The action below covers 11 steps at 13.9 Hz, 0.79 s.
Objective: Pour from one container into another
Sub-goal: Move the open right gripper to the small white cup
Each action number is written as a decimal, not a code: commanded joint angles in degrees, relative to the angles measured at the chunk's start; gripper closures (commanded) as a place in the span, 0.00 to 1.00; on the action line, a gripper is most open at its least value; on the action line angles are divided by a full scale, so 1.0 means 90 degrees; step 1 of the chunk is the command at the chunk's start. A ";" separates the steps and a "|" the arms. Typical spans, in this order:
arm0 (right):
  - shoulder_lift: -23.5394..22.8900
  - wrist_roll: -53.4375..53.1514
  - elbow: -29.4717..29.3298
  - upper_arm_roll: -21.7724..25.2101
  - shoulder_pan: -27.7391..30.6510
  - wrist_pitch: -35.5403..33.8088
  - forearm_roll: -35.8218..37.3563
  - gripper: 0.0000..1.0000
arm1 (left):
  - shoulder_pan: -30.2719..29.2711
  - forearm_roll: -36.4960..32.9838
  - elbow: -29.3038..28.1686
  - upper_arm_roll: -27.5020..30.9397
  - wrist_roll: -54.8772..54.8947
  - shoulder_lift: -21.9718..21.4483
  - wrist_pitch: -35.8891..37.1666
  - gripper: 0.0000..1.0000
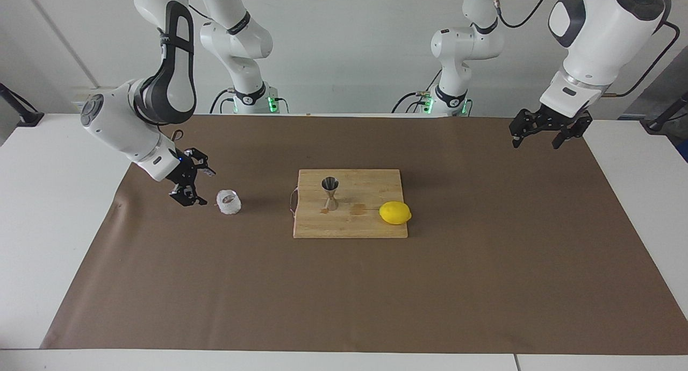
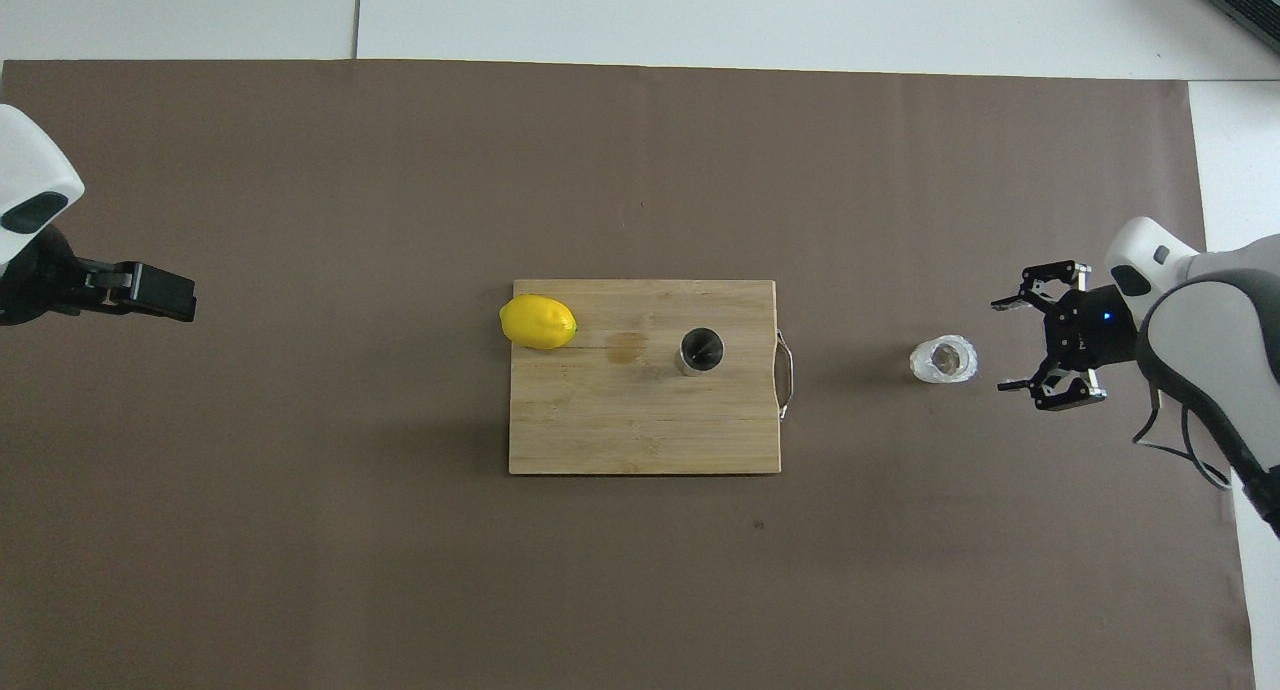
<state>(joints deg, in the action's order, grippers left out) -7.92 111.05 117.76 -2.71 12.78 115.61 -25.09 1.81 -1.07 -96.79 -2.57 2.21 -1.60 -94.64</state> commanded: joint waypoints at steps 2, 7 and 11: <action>-0.0582 0.1290 -0.0027 -0.0069 0.0210 0.0084 -0.0511 0.00 | 0.0034 -0.0096 -0.0154 0.0012 0.0028 -0.0174 -0.0168 0.00; -0.1131 0.2260 -0.0243 -0.0079 0.0318 0.0025 -0.0874 0.00 | 0.0024 -0.0076 -0.0173 0.0003 0.0018 -0.0184 -0.0177 0.00; -0.1249 0.2592 -0.0136 -0.0089 0.0211 0.0016 -0.1167 0.00 | -0.0064 -0.0076 -0.0202 0.0012 -0.0011 -0.0213 -0.0080 0.00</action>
<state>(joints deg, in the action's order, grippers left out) -18.45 132.22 116.42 -3.16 14.56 116.02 -33.28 1.74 -1.07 -96.81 -2.38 2.20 -1.82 -94.99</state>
